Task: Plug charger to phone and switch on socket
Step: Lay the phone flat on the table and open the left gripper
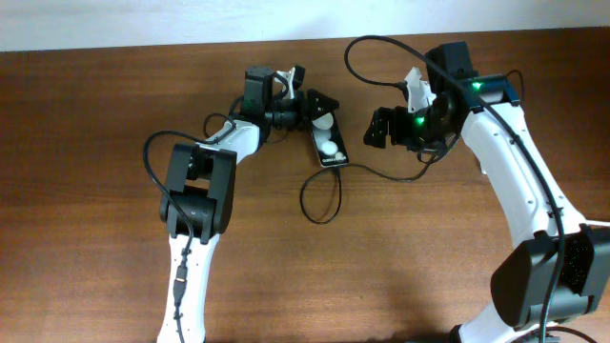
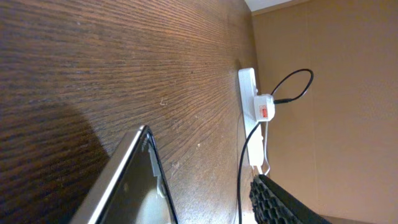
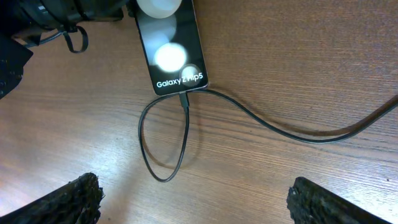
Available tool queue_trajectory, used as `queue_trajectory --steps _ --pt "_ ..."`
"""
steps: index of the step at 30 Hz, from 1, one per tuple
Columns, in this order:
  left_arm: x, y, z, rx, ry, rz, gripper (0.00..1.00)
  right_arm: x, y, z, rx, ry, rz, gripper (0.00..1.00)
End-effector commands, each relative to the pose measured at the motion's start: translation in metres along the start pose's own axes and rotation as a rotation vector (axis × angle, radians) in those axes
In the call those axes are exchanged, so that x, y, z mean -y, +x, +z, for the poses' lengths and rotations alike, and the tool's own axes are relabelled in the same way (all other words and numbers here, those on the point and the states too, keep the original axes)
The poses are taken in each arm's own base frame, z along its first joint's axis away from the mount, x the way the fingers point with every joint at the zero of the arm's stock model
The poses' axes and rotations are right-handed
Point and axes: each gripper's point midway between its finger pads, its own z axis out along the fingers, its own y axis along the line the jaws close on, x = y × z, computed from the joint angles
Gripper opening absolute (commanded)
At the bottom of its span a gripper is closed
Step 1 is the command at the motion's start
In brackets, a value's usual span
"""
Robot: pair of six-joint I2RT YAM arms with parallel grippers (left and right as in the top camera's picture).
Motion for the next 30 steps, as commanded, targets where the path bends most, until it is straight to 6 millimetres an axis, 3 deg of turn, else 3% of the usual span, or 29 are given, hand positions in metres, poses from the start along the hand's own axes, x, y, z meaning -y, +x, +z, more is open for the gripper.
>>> queue_trajectory --steps 1,2,11,16,21,30 --pt "-0.008 0.007 0.003 -0.025 0.009 -0.011 0.90 -0.002 0.002 0.001 -0.006 -0.013 -0.010 0.99" --pt "-0.010 0.008 0.003 -0.030 0.004 -0.021 0.99 -0.002 0.002 0.001 -0.006 -0.013 -0.010 0.99" --pt "-0.043 0.025 0.000 -0.051 -0.142 -0.175 0.99 -0.002 0.002 0.001 -0.006 -0.013 -0.010 0.99" --pt "-0.051 0.027 0.001 -0.051 -0.246 -0.226 0.99 -0.002 0.002 0.000 -0.006 -0.013 -0.011 0.99" --pt "-0.042 0.019 0.006 -0.046 -0.368 -0.203 0.99 -0.002 0.003 0.000 -0.010 -0.012 -0.010 0.99" --pt "-0.075 0.037 -0.021 -0.056 -0.643 -0.311 0.99 -0.002 0.003 0.000 -0.010 -0.013 -0.009 0.99"
